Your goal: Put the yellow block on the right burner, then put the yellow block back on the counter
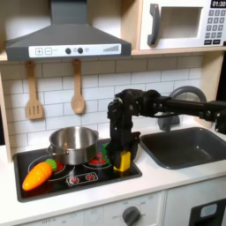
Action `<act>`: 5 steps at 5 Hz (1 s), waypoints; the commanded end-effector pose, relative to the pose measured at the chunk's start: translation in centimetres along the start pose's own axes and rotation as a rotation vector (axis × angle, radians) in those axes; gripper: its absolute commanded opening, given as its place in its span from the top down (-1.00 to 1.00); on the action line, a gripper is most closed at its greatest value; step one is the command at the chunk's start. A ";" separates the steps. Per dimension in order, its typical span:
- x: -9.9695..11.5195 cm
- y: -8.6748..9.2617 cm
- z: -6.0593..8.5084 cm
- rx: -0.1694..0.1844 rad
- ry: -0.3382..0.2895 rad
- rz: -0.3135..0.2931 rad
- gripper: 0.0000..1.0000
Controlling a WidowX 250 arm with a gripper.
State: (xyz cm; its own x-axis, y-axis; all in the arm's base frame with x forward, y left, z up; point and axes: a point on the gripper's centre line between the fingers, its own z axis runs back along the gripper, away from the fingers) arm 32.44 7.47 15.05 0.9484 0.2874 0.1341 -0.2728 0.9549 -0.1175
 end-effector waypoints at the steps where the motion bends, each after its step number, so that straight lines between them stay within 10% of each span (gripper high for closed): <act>1: -0.9 0.0 0.6 -0.008 0.001 0.002 -1.00; 5: -2.4 0.4 4.3 -0.056 -0.019 -0.009 -1.00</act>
State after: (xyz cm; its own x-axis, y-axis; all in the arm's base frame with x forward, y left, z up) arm 29.46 7.24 19.13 0.9513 0.2637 0.1595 -0.2363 0.9563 -0.1722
